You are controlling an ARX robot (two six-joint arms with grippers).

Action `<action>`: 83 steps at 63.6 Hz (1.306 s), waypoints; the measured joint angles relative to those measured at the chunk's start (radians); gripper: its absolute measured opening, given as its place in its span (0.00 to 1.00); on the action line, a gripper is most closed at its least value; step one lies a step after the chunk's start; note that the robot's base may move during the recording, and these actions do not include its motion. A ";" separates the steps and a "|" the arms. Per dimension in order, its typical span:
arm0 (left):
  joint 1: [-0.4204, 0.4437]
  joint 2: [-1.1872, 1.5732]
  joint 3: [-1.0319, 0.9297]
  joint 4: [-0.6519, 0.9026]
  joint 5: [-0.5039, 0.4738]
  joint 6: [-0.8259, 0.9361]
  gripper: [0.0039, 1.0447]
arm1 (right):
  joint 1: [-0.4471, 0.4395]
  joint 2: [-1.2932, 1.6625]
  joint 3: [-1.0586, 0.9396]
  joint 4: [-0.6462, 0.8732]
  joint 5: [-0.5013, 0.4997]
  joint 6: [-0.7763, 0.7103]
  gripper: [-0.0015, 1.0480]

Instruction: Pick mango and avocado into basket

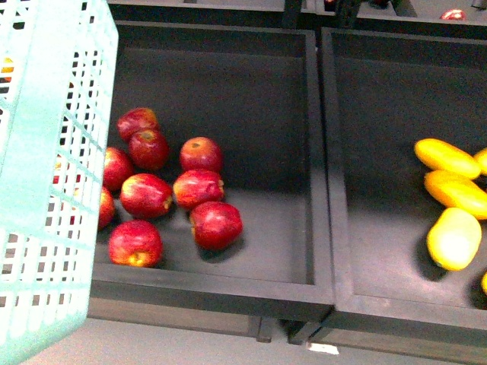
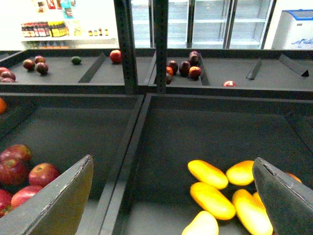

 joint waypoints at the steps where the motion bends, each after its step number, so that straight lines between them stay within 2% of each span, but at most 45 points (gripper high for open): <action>1: 0.000 0.000 0.000 0.000 0.000 0.000 0.14 | 0.000 0.001 0.000 0.000 -0.005 0.000 0.92; 18: 0.000 0.000 0.000 0.000 -0.001 0.000 0.14 | 0.000 0.000 0.000 0.000 -0.008 0.000 0.92; 26: 0.005 0.004 0.001 -0.002 -0.031 0.015 0.14 | 0.000 0.000 0.000 0.000 -0.009 0.000 0.92; 29: -0.006 0.035 0.051 -0.119 -0.050 0.073 0.14 | 0.000 0.000 0.000 0.000 -0.008 0.000 0.92; 33: -0.047 0.116 0.167 -0.340 -0.068 0.212 0.14 | 0.000 0.000 0.000 0.000 -0.007 0.000 0.92; 34: -0.066 0.142 0.196 -0.394 -0.074 0.293 0.14 | 0.000 0.000 0.000 0.000 -0.007 0.000 0.92; 38: -0.129 0.218 0.239 -0.484 -0.091 0.457 0.14 | 0.000 0.000 0.000 0.000 -0.007 0.000 0.92; 48: -0.295 0.404 0.322 -0.478 -0.118 0.594 0.14 | 0.000 0.000 0.000 0.000 -0.005 0.000 0.92; 59: -0.461 0.603 0.499 -0.436 -0.098 0.594 0.14 | 0.000 0.000 0.000 0.000 -0.004 0.000 0.92; 68: -0.534 0.756 0.626 -0.394 -0.073 0.588 0.14 | 0.000 0.000 0.000 0.000 -0.004 0.000 0.92; 83: -0.586 0.900 0.760 -0.338 -0.010 0.593 0.14 | 0.000 0.000 0.000 0.000 -0.004 0.000 0.92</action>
